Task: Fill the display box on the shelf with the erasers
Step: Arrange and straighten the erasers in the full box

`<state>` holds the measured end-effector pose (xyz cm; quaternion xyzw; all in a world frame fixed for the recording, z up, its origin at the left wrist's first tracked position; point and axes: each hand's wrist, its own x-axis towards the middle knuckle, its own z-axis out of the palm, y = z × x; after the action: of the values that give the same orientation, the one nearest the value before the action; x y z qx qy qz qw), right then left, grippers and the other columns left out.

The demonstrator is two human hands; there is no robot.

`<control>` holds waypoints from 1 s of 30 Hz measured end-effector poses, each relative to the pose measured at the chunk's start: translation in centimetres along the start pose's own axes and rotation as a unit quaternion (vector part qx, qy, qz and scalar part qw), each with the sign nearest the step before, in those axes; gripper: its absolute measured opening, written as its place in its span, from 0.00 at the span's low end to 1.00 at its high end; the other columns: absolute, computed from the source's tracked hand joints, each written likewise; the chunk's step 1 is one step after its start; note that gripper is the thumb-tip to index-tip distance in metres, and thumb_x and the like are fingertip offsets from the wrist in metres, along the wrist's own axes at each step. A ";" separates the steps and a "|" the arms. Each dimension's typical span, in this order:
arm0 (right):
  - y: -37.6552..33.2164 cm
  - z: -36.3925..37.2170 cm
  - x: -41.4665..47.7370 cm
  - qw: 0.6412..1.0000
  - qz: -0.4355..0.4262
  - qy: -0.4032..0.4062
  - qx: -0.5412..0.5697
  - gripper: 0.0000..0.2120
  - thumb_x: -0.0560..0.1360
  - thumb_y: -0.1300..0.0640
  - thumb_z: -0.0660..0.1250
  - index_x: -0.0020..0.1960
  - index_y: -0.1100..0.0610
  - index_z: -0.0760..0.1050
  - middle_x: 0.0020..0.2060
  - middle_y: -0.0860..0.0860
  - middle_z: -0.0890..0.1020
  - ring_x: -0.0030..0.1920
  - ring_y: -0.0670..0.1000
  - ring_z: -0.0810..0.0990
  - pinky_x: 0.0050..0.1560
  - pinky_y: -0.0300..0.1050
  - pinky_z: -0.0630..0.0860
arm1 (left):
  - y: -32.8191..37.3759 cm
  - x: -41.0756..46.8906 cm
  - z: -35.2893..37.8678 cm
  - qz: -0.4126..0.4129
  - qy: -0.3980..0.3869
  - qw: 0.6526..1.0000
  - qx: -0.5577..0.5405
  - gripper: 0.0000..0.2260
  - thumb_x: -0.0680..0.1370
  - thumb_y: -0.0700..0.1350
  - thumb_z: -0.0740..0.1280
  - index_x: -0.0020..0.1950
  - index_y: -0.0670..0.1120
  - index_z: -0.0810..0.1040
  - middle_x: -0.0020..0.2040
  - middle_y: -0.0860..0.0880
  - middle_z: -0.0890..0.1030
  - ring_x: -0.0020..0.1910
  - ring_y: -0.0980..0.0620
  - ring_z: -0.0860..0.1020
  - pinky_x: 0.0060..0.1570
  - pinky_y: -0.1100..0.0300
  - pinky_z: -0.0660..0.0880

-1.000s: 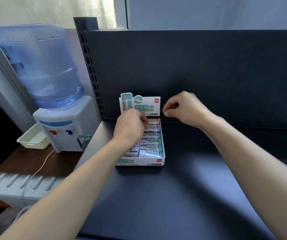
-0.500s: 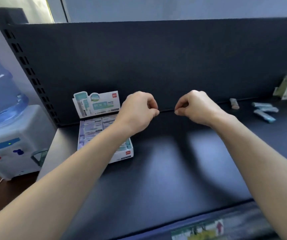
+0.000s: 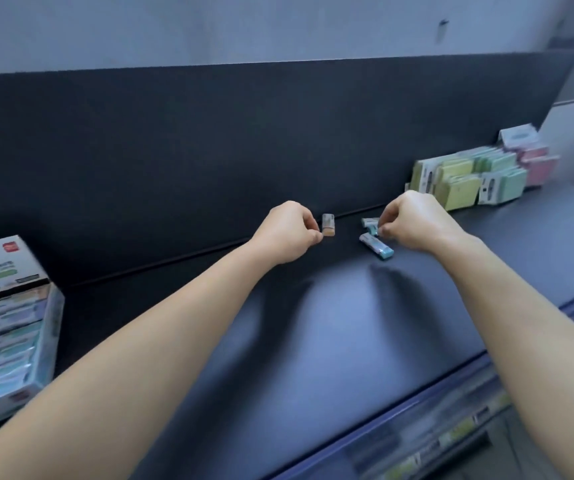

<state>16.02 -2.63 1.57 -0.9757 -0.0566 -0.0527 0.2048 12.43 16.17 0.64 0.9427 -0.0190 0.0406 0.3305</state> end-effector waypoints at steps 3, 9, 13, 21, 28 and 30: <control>2.1 0.0 1.2 0.999 -0.006 -0.033 0.005 0.05 0.71 0.60 0.70 0.38 0.53 0.80 0.43 0.56 0.84 0.45 0.55 0.80 0.43 0.40 0.72 | 1.0 2.6 2.2 -0.019 0.007 1.000 -0.008 0.08 0.74 0.44 0.69 0.47 0.40 0.82 0.42 0.47 0.80 0.42 0.50 0.75 0.37 0.62 0.68; 3.3 0.8 2.7 0.992 -0.015 -0.122 0.011 0.15 0.69 0.48 0.73 0.45 0.60 0.82 0.41 0.55 0.83 0.42 0.55 0.80 0.40 0.44 0.74 | 1.4 6.2 4.7 -0.068 0.008 0.997 -0.026 0.13 0.77 0.37 0.60 0.57 0.45 0.79 0.51 0.47 0.82 0.52 0.49 0.81 0.45 0.62 0.75; 3.3 1.5 3.4 0.989 -0.025 -0.142 0.001 0.16 0.66 0.49 0.75 0.46 0.61 0.80 0.37 0.53 0.79 0.38 0.54 0.77 0.36 0.42 0.70 | 1.2 7.5 5.4 -0.082 0.000 0.996 -0.029 0.13 0.78 0.39 0.60 0.59 0.43 0.79 0.48 0.47 0.82 0.48 0.49 0.81 0.53 0.61 0.74; 3.2 1.5 4.3 0.986 -0.028 -0.167 0.003 0.13 0.67 0.54 0.71 0.45 0.63 0.79 0.33 0.52 0.76 0.33 0.53 0.72 0.33 0.41 0.67 | 1.4 7.9 5.0 -0.117 -0.024 0.993 0.012 0.20 0.73 0.37 0.67 0.66 0.44 0.74 0.58 0.43 0.80 0.56 0.45 0.78 0.51 0.59 0.73; 0.2 0.8 4.4 0.984 -0.073 -0.161 0.015 0.12 0.67 0.53 0.70 0.43 0.62 0.82 0.36 0.54 0.79 0.36 0.53 0.73 0.36 0.42 0.69 | 0.3 4.5 0.9 -0.145 -0.006 0.983 -0.114 0.08 0.69 0.32 0.69 0.47 0.41 0.80 0.37 0.45 0.78 0.38 0.49 0.77 0.38 0.62 0.73; -1.6 0.6 4.0 0.983 -0.094 -0.159 0.014 0.10 0.68 0.53 0.70 0.43 0.60 0.82 0.36 0.53 0.79 0.36 0.53 0.73 0.36 0.42 0.69 | -0.2 3.0 -1.1 -0.162 0.011 0.974 -0.155 0.08 0.70 0.31 0.68 0.42 0.42 0.75 0.37 0.46 0.77 0.36 0.50 0.77 0.36 0.62 0.75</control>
<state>19.82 -0.54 2.20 -0.9590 -0.1806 0.0851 0.2009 15.36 17.00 1.65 0.8697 0.1321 -0.0064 0.4754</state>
